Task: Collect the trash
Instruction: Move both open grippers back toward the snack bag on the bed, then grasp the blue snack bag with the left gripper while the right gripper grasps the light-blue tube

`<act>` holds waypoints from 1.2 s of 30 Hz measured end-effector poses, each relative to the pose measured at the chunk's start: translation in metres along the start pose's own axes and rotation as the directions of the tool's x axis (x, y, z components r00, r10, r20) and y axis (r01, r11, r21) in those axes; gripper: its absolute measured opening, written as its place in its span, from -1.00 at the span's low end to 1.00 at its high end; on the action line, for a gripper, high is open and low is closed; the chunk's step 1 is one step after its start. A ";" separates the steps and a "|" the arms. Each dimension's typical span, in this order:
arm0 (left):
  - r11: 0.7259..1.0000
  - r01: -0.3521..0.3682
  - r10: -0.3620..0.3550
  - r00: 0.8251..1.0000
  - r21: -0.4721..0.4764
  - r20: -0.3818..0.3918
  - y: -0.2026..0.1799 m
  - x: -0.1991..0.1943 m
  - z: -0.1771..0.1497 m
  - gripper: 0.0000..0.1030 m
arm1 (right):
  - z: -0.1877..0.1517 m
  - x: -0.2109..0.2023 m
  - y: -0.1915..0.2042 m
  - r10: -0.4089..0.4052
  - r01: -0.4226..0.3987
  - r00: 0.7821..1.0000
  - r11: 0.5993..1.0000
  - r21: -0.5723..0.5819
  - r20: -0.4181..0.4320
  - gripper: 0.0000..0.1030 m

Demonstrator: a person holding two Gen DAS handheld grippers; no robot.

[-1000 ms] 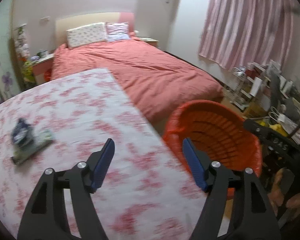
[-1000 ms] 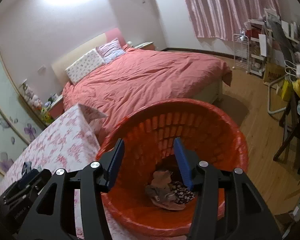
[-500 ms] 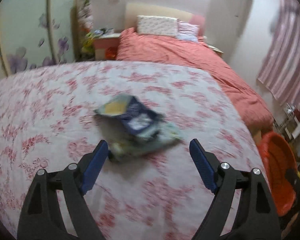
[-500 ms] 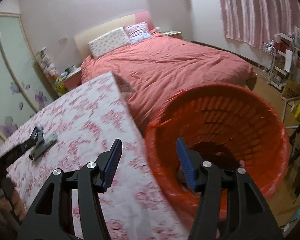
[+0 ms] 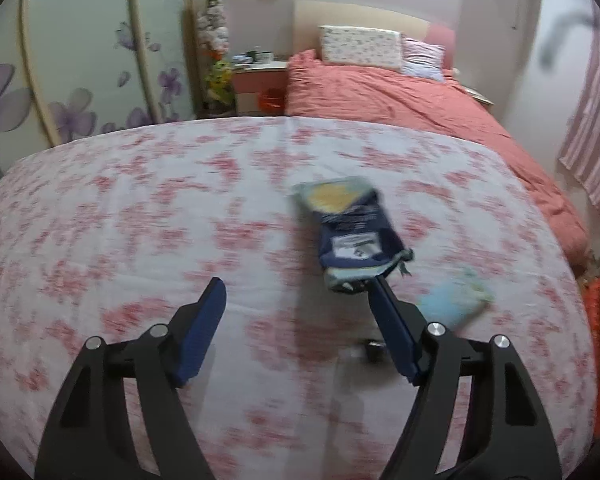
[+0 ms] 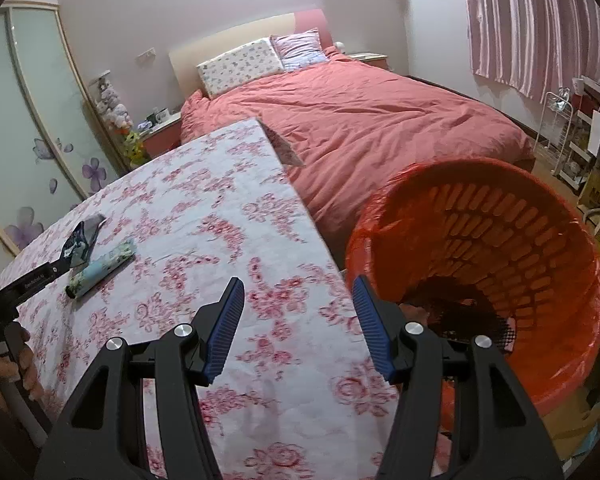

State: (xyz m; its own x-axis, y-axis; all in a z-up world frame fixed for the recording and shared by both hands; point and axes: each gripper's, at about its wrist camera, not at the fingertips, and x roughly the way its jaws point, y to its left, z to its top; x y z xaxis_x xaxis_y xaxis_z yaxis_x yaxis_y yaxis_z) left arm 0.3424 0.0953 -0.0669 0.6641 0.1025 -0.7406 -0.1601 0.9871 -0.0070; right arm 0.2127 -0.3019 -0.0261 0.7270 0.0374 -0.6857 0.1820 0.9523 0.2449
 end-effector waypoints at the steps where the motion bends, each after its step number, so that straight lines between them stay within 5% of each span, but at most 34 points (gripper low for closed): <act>1: 1.000 -0.011 0.011 1.000 -0.008 -0.002 0.008 0.001 0.001 0.41 | 0.000 0.001 0.002 0.002 -0.002 1.000 1.000 -0.004 -0.002 0.11; 10: 0.995 0.098 -0.096 0.992 -0.020 0.079 0.021 -0.016 0.012 0.71 | -0.004 0.005 0.027 0.029 -0.030 0.999 0.999 -0.041 -0.022 0.11; 16: 0.995 0.075 -0.077 0.997 0.064 0.020 -0.010 0.021 0.030 0.71 | -0.005 0.007 0.032 0.036 -0.037 0.999 0.998 -0.049 -0.033 0.11; 18: 0.996 0.066 -0.066 0.998 0.064 -0.011 -0.013 0.036 0.033 0.65 | -0.005 0.007 0.033 0.037 -0.038 0.999 0.998 -0.049 -0.036 0.11; 23: 0.998 0.043 -0.041 0.997 0.039 -0.060 -0.003 0.056 0.035 -0.04 | -0.006 0.013 0.040 0.047 -0.050 0.997 0.997 -0.053 -0.056 0.11; 36: 0.996 -0.068 0.064 0.995 -0.051 -0.075 0.100 0.018 0.000 -0.13 | -0.012 0.040 0.133 0.173 -0.190 0.974 0.975 -0.113 -0.145 0.11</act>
State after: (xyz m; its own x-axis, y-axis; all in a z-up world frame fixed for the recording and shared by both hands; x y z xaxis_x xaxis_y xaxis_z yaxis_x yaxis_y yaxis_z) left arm 0.3378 0.1961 -0.0809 0.5962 0.1560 -0.7875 -0.2416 0.9703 0.0093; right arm 0.2577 -0.1700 -0.0289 0.6435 0.2450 -0.7252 -0.0354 0.9559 0.2915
